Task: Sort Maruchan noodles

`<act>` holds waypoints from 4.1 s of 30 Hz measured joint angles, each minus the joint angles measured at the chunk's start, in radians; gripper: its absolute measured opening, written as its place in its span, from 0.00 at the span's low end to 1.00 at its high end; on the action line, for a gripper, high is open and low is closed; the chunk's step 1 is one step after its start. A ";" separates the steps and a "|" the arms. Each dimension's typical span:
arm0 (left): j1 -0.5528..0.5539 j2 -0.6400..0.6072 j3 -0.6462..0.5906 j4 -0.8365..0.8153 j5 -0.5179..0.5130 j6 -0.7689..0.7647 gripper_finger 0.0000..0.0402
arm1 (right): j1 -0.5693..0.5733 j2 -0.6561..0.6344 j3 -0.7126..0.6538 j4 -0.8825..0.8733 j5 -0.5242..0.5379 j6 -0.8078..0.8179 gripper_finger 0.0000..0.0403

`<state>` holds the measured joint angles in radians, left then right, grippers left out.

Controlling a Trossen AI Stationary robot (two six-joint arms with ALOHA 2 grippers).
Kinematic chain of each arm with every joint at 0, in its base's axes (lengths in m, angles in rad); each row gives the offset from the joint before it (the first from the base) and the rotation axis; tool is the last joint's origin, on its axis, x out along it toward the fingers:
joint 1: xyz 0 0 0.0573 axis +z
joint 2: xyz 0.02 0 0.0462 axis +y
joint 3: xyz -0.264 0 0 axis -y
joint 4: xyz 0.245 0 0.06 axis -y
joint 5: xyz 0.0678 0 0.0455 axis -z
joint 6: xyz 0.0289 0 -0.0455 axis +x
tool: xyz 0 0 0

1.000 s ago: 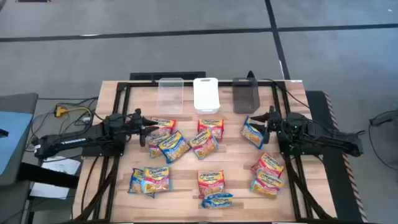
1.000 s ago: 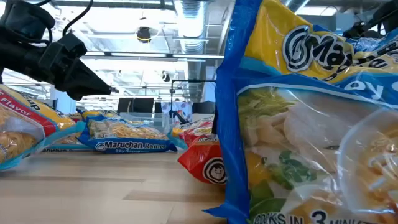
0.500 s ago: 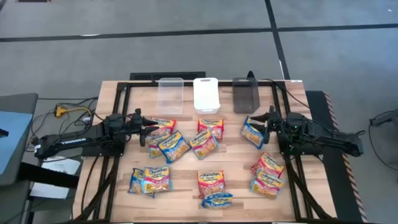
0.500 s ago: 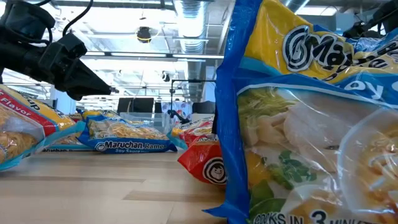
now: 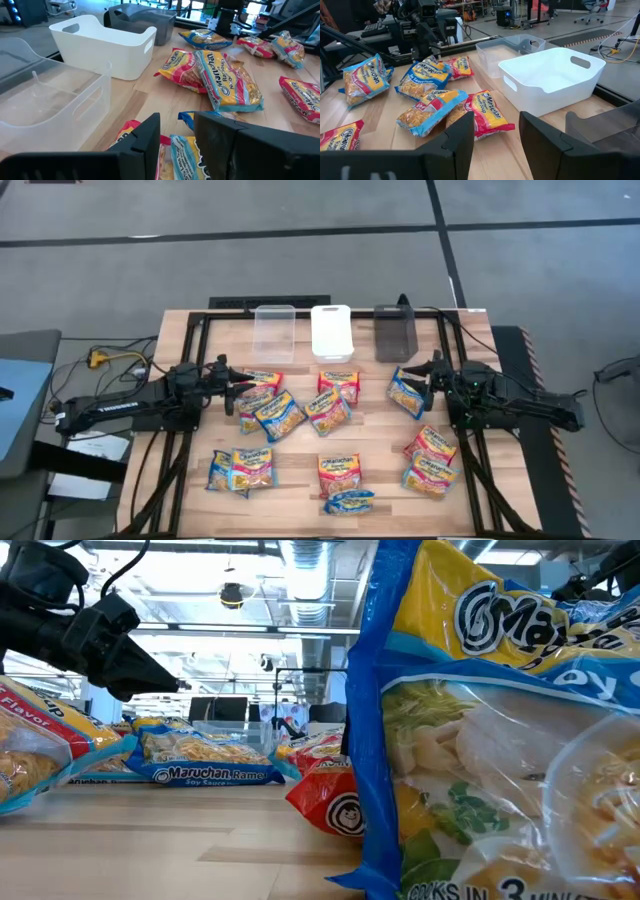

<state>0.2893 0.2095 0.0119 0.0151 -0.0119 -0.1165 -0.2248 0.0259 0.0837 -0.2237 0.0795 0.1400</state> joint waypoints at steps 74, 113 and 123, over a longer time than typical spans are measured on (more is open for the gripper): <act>0.000 0.000 0.000 0.001 -0.013 -0.531 0.27 | 0.000 0.000 0.000 0.000 0.000 0.000 0.45; 0.009 0.000 0.048 0.070 -0.192 -0.599 0.50 | 0.000 0.000 0.000 0.000 0.000 0.000 0.45; 0.009 0.082 0.299 0.003 -0.183 -0.462 0.48 | 0.000 0.000 0.000 0.000 0.000 0.000 0.45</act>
<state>0.2981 0.2914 0.3114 0.0184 -0.1950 -0.5786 -0.2248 0.0261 0.0837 -0.2237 0.0795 0.1401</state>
